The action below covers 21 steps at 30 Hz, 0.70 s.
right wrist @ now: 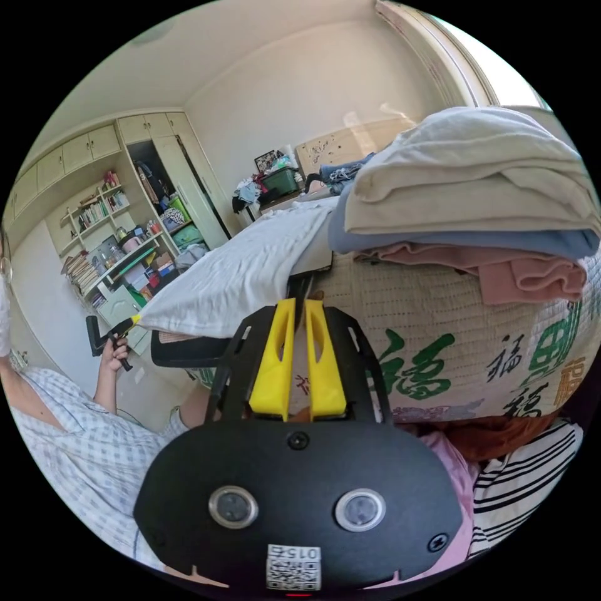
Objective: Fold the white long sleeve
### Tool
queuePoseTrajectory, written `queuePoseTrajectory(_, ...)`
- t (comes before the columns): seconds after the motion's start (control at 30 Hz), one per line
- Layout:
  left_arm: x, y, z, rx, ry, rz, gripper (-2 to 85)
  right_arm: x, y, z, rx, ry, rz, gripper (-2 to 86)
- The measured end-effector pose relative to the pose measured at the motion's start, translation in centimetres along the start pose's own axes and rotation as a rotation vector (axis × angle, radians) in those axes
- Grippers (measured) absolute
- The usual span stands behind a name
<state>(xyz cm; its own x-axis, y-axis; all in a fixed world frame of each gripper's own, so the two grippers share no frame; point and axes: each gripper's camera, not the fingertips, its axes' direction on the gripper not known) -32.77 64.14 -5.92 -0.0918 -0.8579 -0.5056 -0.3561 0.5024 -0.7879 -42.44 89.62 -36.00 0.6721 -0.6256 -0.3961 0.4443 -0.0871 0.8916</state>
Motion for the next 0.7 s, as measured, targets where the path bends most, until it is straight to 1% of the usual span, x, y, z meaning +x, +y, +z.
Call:
queuePoseTrajectory(0.1,-0.4,0.6,0.1,-0.010,0.017,-0.006,2.2,0.6,0.5,-3.3,0.045,-0.017,0.031,2.4)
queuePoseTrajectory(0.2,-0.7,1.4,0.5,-0.019,0.039,-0.023,4.7,-0.4,0.6,-5.4,0.061,-0.089,-0.030,5.9)
queuePoseTrajectory(0.27,-0.9,1.9,1.2,-0.030,0.028,-0.043,8.2,-1.1,0.1,-4.8,0.004,-0.106,-0.063,9.1)
queuePoseTrajectory(0.33,-0.8,2.1,2.2,-0.056,0.016,-0.036,9.0,-1.5,-0.6,-2.3,-0.116,-0.090,-0.078,9.6)
queuePoseTrajectory(0.37,-0.7,2.1,2.6,-0.059,-0.006,-0.030,8.5,-1.5,-0.6,-1.8,-0.137,-0.083,-0.076,9.1)
queuePoseTrajectory(0.43,-0.6,2.0,2.3,-0.073,-0.032,-0.020,6.6,-1.6,-0.6,-1.4,-0.131,-0.107,-0.077,4.8)
queuePoseTrajectory(0.47,-0.6,1.9,1.9,-0.081,0.003,-0.017,4.1,-1.7,-0.5,-1.8,-0.120,-0.122,-0.085,4.2)
queuePoseTrajectory(0.53,-0.4,1.9,0.9,-0.067,0.067,-0.014,1.9,-1.9,-0.1,-4.0,-0.067,-0.107,-0.110,2.0)
queuePoseTrajectory(0.7,1.0,2.1,-1.8,-0.051,0.041,0.004,0.5,-1.2,1.0,-7.3,-0.093,-0.052,-0.111,0.3)
